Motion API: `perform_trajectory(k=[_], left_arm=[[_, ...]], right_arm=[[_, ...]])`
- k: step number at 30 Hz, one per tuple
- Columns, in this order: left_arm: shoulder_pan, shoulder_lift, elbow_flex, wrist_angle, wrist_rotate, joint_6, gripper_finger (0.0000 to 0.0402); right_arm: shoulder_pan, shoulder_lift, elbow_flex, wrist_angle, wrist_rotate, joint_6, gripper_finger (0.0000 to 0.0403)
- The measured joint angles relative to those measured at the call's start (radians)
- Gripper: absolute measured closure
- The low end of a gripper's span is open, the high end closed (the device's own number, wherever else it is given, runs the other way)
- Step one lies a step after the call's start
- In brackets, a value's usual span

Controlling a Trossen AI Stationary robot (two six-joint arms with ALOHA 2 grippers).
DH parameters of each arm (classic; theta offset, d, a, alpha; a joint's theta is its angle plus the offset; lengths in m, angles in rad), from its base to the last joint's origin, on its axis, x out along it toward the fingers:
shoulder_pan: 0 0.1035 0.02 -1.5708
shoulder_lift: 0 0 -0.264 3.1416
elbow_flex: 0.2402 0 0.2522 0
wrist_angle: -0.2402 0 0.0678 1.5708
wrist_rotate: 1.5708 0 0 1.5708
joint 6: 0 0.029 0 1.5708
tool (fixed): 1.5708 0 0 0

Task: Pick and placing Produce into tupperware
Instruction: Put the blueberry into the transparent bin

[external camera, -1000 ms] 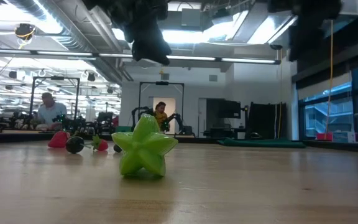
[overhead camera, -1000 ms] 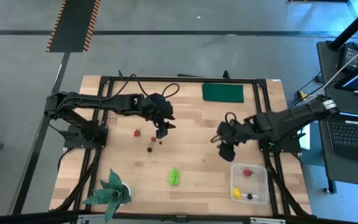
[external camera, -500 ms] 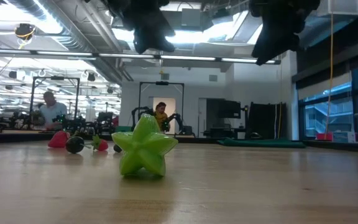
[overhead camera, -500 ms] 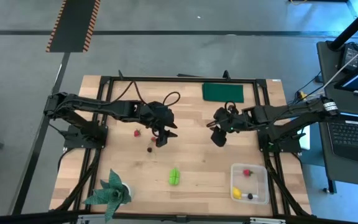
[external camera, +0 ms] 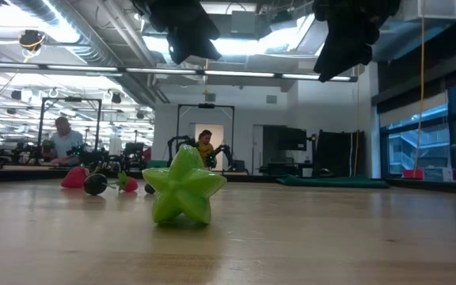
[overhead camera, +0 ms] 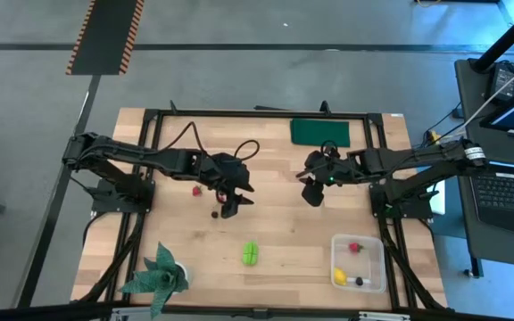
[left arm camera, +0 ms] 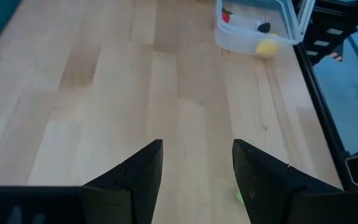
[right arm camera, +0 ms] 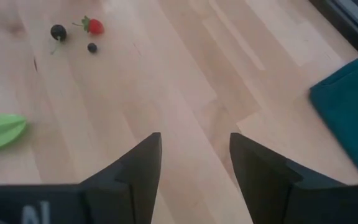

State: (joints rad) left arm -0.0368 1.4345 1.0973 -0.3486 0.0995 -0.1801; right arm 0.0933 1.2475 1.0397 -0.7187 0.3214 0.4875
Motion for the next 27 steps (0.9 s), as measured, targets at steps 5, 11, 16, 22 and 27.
perform_trajectory(k=[5,11,16,22,27], left_arm=[[0.001,0.0,0.0,-0.004,0.004,0.007,0.02],[0.0,0.0,0.0,-0.003,0.005,0.036,0.0133],[-0.002,0.0,0.0,-0.003,0.006,0.052,0.0083],[-0.02,0.0,0.0,0.003,0.001,-0.006,0.0065],[-0.019,0.0,0.0,0.009,-0.005,-0.003,0.007]], right_arm=[[0.0,0.0,0.0,0.0,0.0,-0.003,0.021],[0.0,0.0,0.0,0.0,0.0,-0.003,0.021],[0.0,0.0,0.0,0.0,0.0,-0.003,0.021],[0.0,0.0,0.0,-0.007,0.0,-0.002,0.021],[0.0,0.0,0.0,-0.006,0.0,0.0,0.021]])
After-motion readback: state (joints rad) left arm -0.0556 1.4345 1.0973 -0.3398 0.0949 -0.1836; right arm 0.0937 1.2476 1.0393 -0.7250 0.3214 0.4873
